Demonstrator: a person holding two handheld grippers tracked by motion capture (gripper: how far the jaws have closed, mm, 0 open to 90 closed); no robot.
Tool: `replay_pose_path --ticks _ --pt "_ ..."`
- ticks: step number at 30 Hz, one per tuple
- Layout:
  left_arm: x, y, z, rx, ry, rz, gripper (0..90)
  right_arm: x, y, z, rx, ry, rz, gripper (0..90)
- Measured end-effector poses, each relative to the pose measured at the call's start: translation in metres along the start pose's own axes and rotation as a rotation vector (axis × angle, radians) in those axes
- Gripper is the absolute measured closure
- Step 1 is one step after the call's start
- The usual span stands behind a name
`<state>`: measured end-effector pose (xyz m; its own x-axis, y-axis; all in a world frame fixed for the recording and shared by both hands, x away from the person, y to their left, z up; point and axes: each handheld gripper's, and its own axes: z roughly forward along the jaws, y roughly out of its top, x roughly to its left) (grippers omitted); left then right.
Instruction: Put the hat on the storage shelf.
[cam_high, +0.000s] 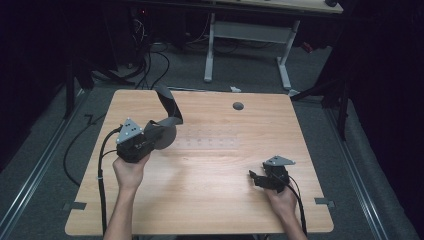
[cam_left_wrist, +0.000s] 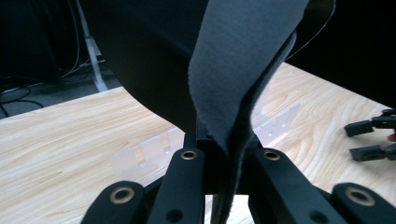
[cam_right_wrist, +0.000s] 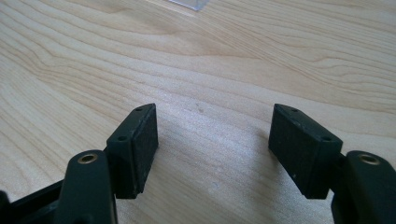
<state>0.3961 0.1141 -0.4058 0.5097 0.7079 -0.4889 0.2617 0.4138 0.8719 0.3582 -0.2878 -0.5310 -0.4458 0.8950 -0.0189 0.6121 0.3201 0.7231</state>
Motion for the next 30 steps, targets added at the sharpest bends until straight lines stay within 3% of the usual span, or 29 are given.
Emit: replay_pose_path --ticks 6,16,30 --pt "0.004 0.001 0.010 -0.015 0.014 -0.011 85.9 0.000 0.000 0.000 0.002 0.000 0.003 32.9" --pt "0.010 0.000 0.020 -0.024 0.069 0.021 85.9 0.000 0.000 0.000 0.002 0.002 0.001 32.7" --pt "0.018 -0.004 0.030 -0.021 0.109 0.017 85.9 0.000 0.000 0.000 0.001 0.004 -0.003 32.4"
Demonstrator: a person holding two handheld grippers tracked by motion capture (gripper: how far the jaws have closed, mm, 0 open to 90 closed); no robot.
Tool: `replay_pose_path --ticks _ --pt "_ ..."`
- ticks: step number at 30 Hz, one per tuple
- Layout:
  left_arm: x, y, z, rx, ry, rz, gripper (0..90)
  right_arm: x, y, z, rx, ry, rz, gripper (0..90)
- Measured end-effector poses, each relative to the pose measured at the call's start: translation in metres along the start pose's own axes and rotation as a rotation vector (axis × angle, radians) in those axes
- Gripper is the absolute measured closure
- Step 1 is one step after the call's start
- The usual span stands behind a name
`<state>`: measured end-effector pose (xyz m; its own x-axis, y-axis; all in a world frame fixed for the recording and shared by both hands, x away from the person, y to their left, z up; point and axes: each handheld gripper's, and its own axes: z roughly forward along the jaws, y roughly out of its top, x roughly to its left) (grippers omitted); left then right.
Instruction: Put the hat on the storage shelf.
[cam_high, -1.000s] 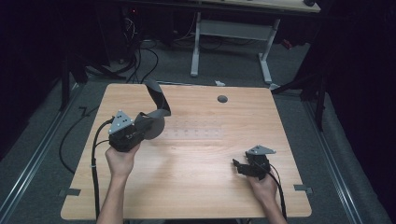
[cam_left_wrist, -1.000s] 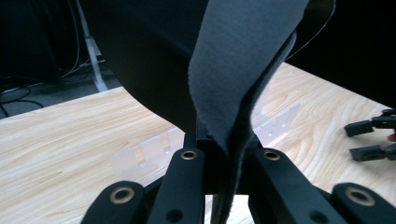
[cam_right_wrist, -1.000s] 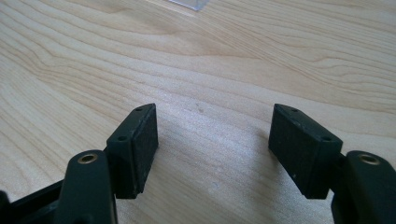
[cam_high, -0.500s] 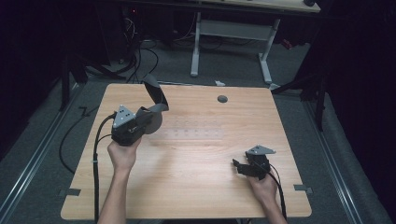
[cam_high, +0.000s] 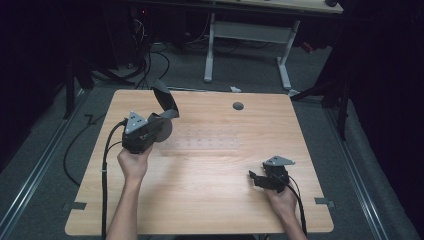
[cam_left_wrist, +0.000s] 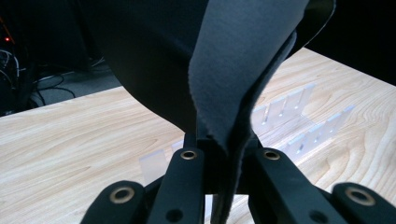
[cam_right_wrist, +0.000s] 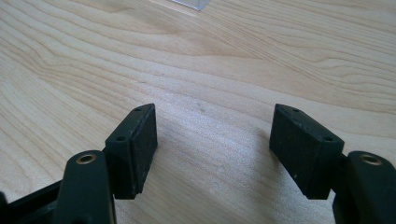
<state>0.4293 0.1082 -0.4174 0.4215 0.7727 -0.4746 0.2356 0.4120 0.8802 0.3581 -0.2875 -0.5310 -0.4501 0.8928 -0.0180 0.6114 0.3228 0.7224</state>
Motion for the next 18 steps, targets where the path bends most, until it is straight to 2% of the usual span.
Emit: replay_pose_path --ticks 5,14,18 --pt "0.005 0.005 0.002 -0.020 0.012 -0.035 85.9 0.000 0.000 0.000 0.000 0.001 0.000 32.2" --pt "0.010 0.003 0.006 -0.008 0.032 -0.044 85.9 0.000 0.000 0.000 0.001 0.001 0.001 32.3" --pt "0.011 0.000 0.009 0.000 0.040 -0.036 85.9 0.000 0.000 0.000 0.001 0.001 0.001 32.2"
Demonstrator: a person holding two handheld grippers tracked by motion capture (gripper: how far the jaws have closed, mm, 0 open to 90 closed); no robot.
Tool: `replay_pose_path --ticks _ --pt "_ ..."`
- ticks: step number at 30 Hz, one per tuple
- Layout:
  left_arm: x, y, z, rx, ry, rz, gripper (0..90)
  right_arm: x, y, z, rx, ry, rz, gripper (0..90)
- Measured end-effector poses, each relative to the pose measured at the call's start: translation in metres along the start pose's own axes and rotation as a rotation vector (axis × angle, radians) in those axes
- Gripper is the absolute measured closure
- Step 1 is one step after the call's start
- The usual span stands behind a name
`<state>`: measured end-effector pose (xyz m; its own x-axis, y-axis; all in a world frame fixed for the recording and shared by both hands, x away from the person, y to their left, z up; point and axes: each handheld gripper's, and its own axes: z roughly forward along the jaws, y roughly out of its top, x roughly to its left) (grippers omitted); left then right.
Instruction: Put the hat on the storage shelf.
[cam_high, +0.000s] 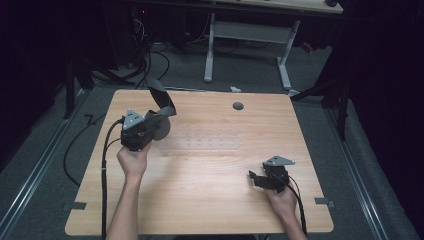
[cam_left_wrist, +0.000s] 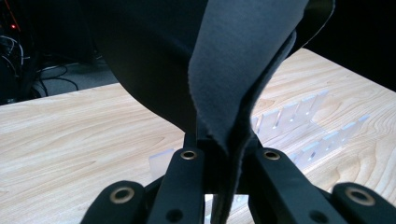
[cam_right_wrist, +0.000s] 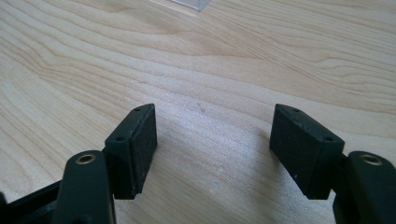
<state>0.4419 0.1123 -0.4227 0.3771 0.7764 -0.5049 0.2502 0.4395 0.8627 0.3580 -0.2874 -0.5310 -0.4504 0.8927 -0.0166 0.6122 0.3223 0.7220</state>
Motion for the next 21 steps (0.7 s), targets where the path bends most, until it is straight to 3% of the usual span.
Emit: replay_pose_path --ticks 9,21 --pt "-0.0003 -0.0071 0.0053 0.027 0.021 0.009 85.9 0.0001 -0.0001 -0.0001 0.001 0.000 0.000 32.1" --pt "0.0034 -0.0060 0.0040 0.007 0.050 0.028 85.9 0.0000 -0.0001 0.0000 -0.001 0.003 -0.008 32.1"
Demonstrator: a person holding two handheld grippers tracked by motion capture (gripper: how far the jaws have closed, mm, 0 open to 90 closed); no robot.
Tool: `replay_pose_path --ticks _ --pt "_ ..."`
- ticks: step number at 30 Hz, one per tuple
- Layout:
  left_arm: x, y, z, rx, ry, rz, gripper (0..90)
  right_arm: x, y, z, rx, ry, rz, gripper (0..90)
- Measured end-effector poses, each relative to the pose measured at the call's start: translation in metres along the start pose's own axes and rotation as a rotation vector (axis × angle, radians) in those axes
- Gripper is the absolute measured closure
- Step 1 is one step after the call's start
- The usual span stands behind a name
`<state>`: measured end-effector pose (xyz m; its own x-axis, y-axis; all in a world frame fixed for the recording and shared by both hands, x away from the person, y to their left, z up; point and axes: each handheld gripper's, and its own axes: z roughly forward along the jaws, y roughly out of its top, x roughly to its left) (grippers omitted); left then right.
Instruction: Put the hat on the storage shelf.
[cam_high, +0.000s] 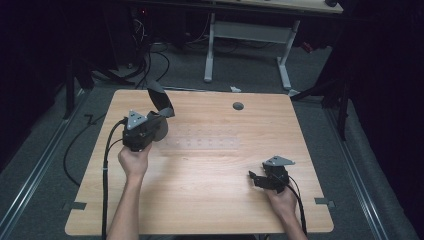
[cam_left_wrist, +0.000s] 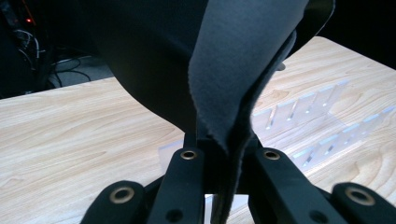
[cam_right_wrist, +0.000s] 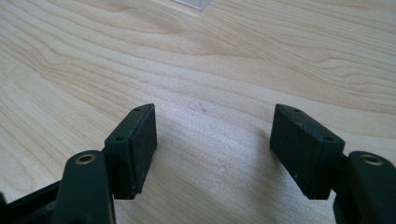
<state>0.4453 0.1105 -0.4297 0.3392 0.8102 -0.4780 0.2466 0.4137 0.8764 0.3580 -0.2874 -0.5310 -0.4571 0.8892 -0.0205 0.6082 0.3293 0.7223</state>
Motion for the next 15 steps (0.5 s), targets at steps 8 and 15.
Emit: replay_pose_path --ticks 8,15 --pt "0.003 -0.011 0.005 0.008 0.004 -0.007 85.9 0.000 0.000 0.000 0.001 0.000 0.003 32.1" --pt "0.004 -0.018 0.007 0.009 0.008 0.003 85.9 0.000 0.000 0.000 0.001 0.000 0.003 32.1"
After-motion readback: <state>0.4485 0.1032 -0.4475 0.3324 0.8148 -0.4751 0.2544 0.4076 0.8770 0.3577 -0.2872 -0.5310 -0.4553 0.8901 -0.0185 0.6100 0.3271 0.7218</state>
